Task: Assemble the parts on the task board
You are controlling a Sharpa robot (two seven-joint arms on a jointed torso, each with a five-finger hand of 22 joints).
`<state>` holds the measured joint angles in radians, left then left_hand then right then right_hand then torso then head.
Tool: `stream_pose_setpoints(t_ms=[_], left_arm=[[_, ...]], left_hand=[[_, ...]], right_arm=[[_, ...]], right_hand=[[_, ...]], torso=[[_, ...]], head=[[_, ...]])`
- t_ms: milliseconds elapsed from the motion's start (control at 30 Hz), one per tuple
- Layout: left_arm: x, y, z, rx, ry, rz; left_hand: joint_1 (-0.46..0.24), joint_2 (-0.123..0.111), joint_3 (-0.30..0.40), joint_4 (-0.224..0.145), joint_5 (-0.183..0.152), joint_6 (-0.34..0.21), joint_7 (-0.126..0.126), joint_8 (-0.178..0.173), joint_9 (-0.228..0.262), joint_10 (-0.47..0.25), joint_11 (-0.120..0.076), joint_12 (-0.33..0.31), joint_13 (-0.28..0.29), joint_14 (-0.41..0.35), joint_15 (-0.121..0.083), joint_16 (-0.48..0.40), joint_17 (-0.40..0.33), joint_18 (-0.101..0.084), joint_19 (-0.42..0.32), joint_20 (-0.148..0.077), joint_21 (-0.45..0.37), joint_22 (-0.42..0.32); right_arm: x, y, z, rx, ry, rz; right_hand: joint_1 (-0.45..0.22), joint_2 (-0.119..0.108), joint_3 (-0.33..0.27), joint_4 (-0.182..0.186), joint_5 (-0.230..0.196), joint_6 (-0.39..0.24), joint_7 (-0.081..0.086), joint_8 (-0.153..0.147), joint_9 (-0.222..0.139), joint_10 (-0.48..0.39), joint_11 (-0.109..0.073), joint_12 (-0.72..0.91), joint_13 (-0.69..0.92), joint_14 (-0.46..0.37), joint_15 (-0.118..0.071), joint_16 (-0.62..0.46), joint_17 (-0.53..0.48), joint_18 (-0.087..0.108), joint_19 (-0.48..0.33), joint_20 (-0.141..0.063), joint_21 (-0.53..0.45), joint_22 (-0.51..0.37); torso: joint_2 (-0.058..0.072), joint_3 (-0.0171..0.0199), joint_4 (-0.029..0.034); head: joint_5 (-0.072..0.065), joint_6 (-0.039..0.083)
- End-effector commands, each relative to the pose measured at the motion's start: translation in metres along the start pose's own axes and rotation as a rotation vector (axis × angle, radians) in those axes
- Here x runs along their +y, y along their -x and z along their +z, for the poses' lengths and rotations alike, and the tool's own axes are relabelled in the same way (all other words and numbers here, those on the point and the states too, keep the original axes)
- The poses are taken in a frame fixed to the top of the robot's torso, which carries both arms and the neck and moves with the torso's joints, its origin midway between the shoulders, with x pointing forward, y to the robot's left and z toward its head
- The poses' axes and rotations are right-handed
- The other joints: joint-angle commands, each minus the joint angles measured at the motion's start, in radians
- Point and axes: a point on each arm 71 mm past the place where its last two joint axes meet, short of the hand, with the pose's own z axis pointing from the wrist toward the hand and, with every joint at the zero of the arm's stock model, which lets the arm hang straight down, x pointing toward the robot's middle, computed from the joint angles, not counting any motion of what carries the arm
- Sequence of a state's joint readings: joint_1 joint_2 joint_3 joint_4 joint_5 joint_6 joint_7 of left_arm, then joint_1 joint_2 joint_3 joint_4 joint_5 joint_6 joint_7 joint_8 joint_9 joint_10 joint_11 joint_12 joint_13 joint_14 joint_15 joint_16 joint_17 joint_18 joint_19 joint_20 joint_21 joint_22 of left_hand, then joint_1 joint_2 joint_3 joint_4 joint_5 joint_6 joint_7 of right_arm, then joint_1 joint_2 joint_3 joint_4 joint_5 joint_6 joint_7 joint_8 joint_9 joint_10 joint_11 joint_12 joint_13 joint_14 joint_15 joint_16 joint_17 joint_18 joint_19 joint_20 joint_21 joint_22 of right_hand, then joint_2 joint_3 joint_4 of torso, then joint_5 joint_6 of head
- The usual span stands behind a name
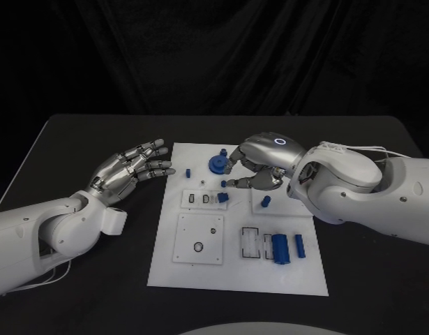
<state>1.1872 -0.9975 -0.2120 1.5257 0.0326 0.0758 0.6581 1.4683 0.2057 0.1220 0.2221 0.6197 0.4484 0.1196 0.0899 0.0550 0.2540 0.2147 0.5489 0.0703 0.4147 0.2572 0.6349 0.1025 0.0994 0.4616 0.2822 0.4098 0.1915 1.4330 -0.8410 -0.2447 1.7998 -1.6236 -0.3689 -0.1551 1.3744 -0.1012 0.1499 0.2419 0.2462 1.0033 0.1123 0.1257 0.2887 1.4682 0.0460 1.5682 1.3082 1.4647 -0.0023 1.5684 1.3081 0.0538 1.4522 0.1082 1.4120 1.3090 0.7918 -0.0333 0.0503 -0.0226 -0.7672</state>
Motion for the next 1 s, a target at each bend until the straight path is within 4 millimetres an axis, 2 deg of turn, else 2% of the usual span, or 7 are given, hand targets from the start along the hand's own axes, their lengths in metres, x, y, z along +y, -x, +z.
stream_pose_setpoints(t_ms=[33, 233, 300, 600, 800, 933, 1000], left_arm=[[0.000, -0.002, 0.001, 0.009, -0.010, -0.007], [0.001, -0.002, 0.003, 0.013, -0.007, -0.009], [0.002, -0.002, 0.003, 0.014, -0.007, -0.009], [0.002, -0.003, 0.004, 0.019, -0.005, -0.012], [0.002, -0.003, 0.004, 0.019, -0.005, -0.012], [0.002, -0.002, 0.004, 0.019, -0.004, -0.012], [0.002, -0.002, 0.004, 0.018, -0.004, -0.012]], left_hand=[[-0.006, -0.007, 0.007, 0.000, 0.003, 0.001, 0.001, -0.001, 0.000, -0.001, 0.005, 0.006, -0.001, -0.006, 0.003, 0.004, -0.001, -0.005, -0.007, 0.000, 0.005, 0.001], [-0.006, -0.007, 0.007, 0.000, 0.003, 0.001, 0.001, -0.001, 0.000, -0.001, 0.005, 0.006, -0.001, -0.006, 0.003, 0.004, -0.001, -0.005, -0.007, 0.000, 0.005, 0.001], [-0.006, -0.007, 0.009, 0.000, 0.003, 0.002, 0.001, 0.000, 0.000, 0.000, 0.005, 0.007, -0.001, -0.006, 0.003, 0.004, -0.001, -0.006, -0.007, 0.000, 0.005, 0.002], [-0.006, -0.007, 0.009, 0.000, 0.003, 0.002, 0.001, 0.000, 0.000, 0.000, 0.005, 0.007, -0.001, -0.006, 0.003, 0.004, -0.001, -0.006, -0.007, 0.000, 0.005, 0.002], [-0.007, -0.007, 0.010, 0.000, 0.003, 0.001, 0.001, -0.001, 0.000, 0.000, 0.006, 0.007, -0.001, -0.006, 0.003, 0.005, -0.001, -0.006, -0.008, 0.000, 0.005, 0.002], [-0.007, -0.007, 0.010, 0.000, 0.003, 0.001, 0.001, -0.001, 0.000, 0.000, 0.006, 0.007, -0.001, -0.006, 0.003, 0.005, -0.001, -0.006, -0.008, 0.000, 0.005, 0.002], [-0.007, -0.007, 0.010, 0.000, 0.003, 0.001, 0.001, -0.001, 0.000, 0.000, 0.006, 0.007, -0.001, -0.006, 0.003, 0.005, -0.001, -0.006, -0.008, 0.000, 0.005, 0.002]], right_arm=[[0.002, -0.007, 0.004, 0.103, -0.062, -0.210], [0.010, -0.016, 0.013, 0.207, -0.080, -0.280], [0.012, -0.018, 0.014, 0.228, -0.082, -0.298], [0.020, -0.029, 0.021, 0.284, -0.081, -0.343], [0.021, -0.034, 0.023, 0.273, -0.080, -0.346], [0.022, -0.035, 0.023, 0.234, -0.073, -0.343], [0.022, -0.035, 0.024, 0.217, -0.068, -0.338]], right_hand=[[-0.028, 0.000, -0.015, 0.008, -0.012, 0.019, -0.005, -0.010, 0.007, 0.103, -0.011, 0.003, 0.263, 0.106, -0.016, 0.002, 0.263, -0.033, 0.066, -0.015, 0.086, 0.234], [-0.037, 0.002, -0.016, 0.005, -0.003, 0.013, -0.004, -0.023, 0.010, 0.103, -0.012, 0.003, 0.263, 0.106, -0.020, 0.002, 0.263, -0.042, 0.092, -0.021, 0.120, 0.246], [-0.044, 0.002, -0.018, 0.003, 0.005, -0.002, -0.002, -0.035, 0.008, 0.103, -0.014, 0.003, 0.263, 0.106, -0.023, 0.002, 0.263, -0.054, 0.119, -0.024, 0.159, 0.262], [-0.051, 0.001, -0.018, -0.010, 0.005, -0.049, 0.004, -0.063, -0.003, 0.103, -0.017, 0.003, 0.263, 0.106, -0.025, 0.002, 0.263, -0.054, 0.119, -0.027, 0.159, 0.262], [-0.050, 0.002, -0.016, -0.022, 0.007, -0.097, 0.007, -0.065, -0.016, 0.103, -0.018, 0.003, 0.263, 0.106, -0.027, 0.002, 0.263, -0.054, 0.119, -0.028, 0.159, 0.262], [-0.052, 0.004, -0.014, -0.037, 0.021, -0.160, 0.008, -0.065, -0.038, 0.103, -0.018, 0.003, 0.263, 0.106, -0.027, 0.002, 0.263, -0.054, 0.119, -0.028, 0.159, 0.262], [-0.052, 0.005, -0.013, -0.040, 0.025, -0.169, 0.008, -0.065, -0.041, 0.103, -0.018, 0.003, 0.263, 0.106, -0.027, 0.002, 0.263, -0.054, 0.119, -0.028, 0.159, 0.262]], torso=[[-0.005, -0.0027, 0.0007], [-0.001, -0.0017, 0.0014], [0.000, -0.0016, 0.0008], [-0.001, -0.0016, 0.0007], [-0.003, -0.0011, 0.0011], [-0.005, -0.0030, 0.0010], [-0.005, -0.0035, 0.0011]], head=[[0.001, -0.004], [0.000, -0.006], [0.000, -0.007], [0.003, -0.010], [0.003, -0.011], [0.004, -0.014], [0.004, -0.015]])
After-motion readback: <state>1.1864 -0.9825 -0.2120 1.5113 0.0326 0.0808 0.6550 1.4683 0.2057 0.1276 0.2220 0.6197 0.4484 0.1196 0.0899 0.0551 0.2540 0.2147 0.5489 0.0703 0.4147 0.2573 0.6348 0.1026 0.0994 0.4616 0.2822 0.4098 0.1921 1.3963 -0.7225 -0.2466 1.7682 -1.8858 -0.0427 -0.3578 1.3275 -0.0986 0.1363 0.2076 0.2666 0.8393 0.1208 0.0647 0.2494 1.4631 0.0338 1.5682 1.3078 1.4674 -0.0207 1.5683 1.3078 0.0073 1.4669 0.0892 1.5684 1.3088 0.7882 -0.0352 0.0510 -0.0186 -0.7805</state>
